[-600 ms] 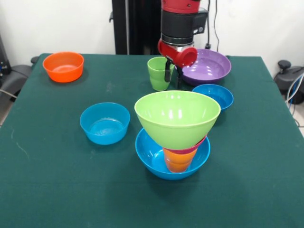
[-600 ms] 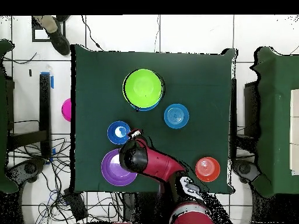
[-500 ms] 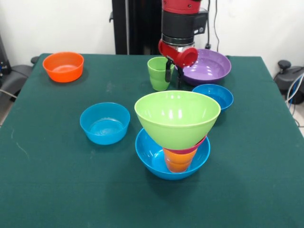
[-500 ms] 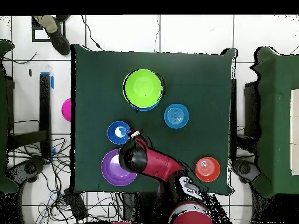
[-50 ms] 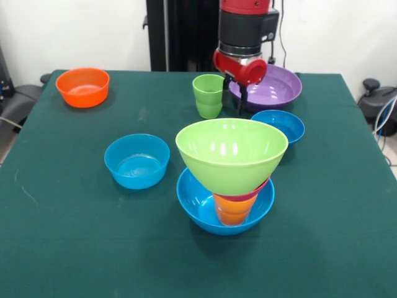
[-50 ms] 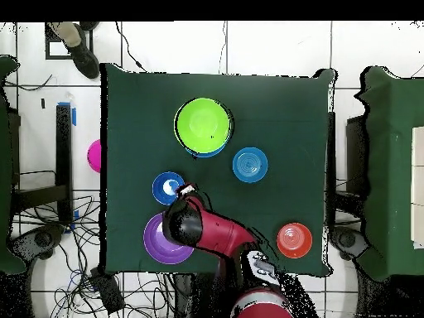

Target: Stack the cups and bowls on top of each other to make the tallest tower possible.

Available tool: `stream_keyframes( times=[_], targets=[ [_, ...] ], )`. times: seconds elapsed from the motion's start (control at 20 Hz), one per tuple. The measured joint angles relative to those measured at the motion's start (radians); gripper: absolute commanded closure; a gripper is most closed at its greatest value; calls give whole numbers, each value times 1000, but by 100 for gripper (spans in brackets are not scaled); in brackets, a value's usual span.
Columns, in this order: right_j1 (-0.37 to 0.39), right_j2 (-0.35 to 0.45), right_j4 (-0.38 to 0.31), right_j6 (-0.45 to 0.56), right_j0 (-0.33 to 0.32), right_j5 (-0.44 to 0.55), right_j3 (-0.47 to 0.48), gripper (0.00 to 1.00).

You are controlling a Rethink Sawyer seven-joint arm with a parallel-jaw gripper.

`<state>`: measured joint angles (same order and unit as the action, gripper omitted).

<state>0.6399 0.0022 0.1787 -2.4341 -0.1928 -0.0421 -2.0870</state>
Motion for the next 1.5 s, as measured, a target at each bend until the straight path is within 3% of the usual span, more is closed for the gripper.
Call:
stream_keyframes(
  times=[0.35, 0.55, 0.85, 1.5],
  targets=[
    [74, -19, 18, 0, 38, 107, 6, 0],
    [108, -59, 32, 0, 88, 223, 38, 0],
    [130, -117, 51, 0, 166, 400, 126, 0],
    [160, -237, 89, 0, 286, 632, 285, 0]
  ],
)
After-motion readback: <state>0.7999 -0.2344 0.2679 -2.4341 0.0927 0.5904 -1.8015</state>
